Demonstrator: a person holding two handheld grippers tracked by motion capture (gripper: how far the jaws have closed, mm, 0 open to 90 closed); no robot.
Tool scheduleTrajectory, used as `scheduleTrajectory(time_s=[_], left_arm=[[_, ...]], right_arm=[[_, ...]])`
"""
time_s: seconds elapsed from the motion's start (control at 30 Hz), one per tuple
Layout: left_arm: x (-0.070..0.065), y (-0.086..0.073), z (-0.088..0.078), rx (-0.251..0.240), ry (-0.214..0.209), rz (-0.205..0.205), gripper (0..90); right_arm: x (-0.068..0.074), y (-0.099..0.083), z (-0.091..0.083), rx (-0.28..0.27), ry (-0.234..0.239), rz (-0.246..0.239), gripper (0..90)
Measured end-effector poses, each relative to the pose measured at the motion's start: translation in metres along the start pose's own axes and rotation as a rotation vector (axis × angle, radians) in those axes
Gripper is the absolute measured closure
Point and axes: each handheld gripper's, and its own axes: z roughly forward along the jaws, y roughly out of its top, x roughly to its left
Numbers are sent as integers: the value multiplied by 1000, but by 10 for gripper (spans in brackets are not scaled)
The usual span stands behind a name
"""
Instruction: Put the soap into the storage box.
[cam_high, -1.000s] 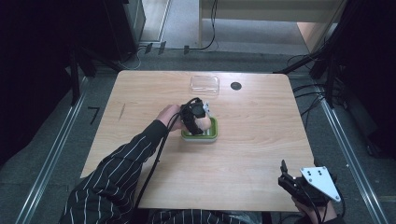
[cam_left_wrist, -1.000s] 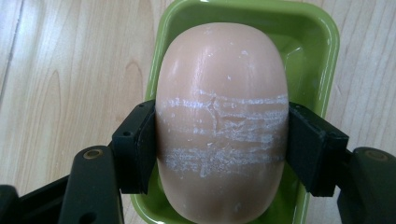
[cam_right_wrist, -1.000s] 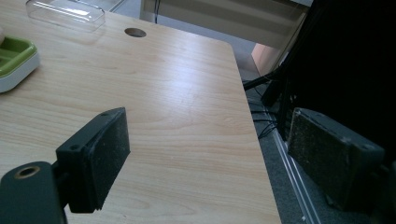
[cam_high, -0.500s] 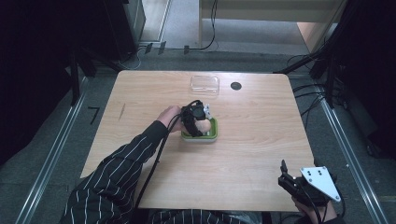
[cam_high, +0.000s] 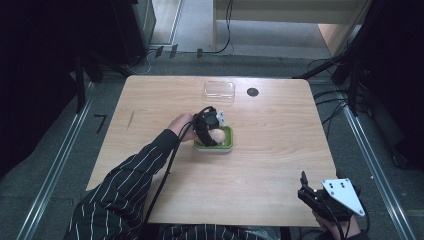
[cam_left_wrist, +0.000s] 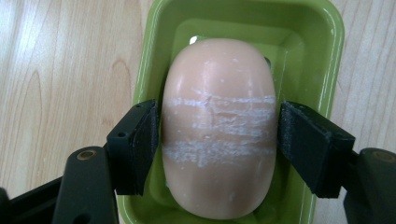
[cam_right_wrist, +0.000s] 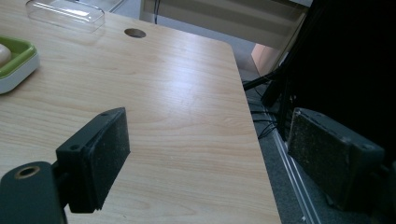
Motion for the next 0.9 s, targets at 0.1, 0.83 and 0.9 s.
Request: scheduleTrajectory(time_s=[0.1, 0.83, 0.9], left_arm=[[1, -1, -4, -3, 6, -11, 257], [-8, -8, -38, 64, 30, -158, 17], [-10, -11, -40, 64, 35, -180, 6]], right_arm=[[0, 0, 0, -1, 1, 3, 136], [2, 2, 3, -14, 16, -1, 136], [3, 2, 3, -14, 17, 0, 136]])
